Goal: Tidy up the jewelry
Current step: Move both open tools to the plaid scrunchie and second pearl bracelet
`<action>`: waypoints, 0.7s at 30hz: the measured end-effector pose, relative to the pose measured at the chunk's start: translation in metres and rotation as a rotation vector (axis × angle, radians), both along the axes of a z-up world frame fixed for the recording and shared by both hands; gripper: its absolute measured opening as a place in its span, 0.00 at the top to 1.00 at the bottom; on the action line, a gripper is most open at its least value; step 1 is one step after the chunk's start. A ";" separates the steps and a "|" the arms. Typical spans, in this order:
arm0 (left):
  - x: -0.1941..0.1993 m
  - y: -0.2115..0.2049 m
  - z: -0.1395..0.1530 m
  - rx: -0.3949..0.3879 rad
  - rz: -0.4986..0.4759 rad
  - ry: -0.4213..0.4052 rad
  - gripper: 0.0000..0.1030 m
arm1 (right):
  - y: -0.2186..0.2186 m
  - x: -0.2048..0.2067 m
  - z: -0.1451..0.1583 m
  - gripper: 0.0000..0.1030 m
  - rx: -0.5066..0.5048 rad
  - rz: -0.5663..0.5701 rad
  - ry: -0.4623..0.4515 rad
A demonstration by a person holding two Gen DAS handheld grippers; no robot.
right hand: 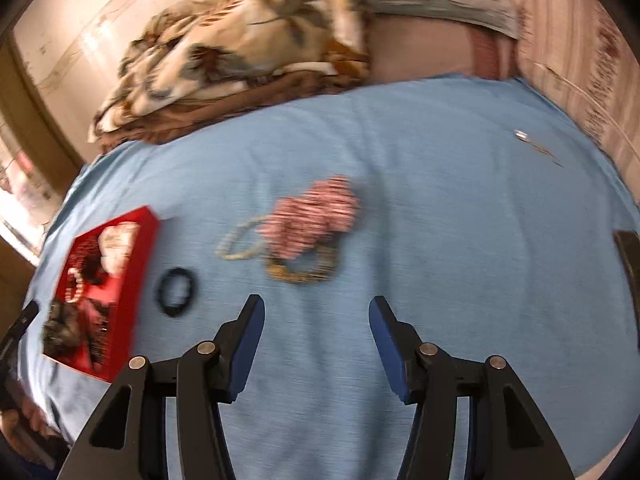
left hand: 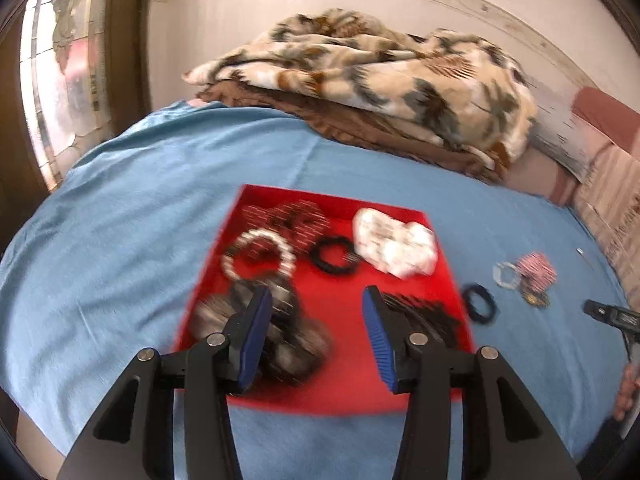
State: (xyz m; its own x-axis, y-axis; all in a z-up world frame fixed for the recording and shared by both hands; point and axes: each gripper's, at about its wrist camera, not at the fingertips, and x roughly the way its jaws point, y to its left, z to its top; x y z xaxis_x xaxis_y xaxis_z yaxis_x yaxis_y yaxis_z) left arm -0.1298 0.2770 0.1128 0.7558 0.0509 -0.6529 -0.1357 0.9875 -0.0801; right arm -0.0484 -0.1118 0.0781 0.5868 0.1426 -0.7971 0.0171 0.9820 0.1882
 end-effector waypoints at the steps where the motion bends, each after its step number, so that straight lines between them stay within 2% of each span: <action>1: -0.002 -0.008 0.003 0.004 -0.015 0.001 0.56 | -0.009 0.000 -0.003 0.43 0.001 -0.010 0.001; 4: -0.006 -0.038 0.015 0.015 -0.080 -0.007 0.55 | -0.026 0.004 -0.009 0.43 0.015 -0.030 0.002; 6: -0.002 -0.058 0.023 0.021 -0.118 -0.001 0.51 | -0.031 0.010 -0.012 0.43 0.034 -0.034 -0.007; 10: 0.019 -0.095 0.027 -0.033 -0.193 0.033 0.50 | -0.027 0.023 -0.015 0.43 0.058 -0.001 -0.031; 14: 0.043 -0.131 0.014 -0.065 -0.242 0.090 0.50 | -0.020 0.044 -0.018 0.43 0.088 0.045 -0.050; 18: 0.066 -0.165 -0.005 -0.003 -0.283 0.134 0.50 | -0.021 0.066 -0.026 0.43 0.126 0.075 -0.054; 21: 0.088 -0.177 -0.024 0.000 -0.290 0.195 0.52 | -0.024 0.083 -0.034 0.43 0.172 0.096 -0.040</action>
State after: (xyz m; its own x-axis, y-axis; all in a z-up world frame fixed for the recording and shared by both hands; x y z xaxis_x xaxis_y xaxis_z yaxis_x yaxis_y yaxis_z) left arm -0.0421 0.1002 0.0886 0.6000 -0.1475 -0.7863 0.1380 0.9872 -0.0799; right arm 0.0342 -0.1355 0.0440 0.5947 0.3314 -0.7324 -0.0855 0.9320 0.3523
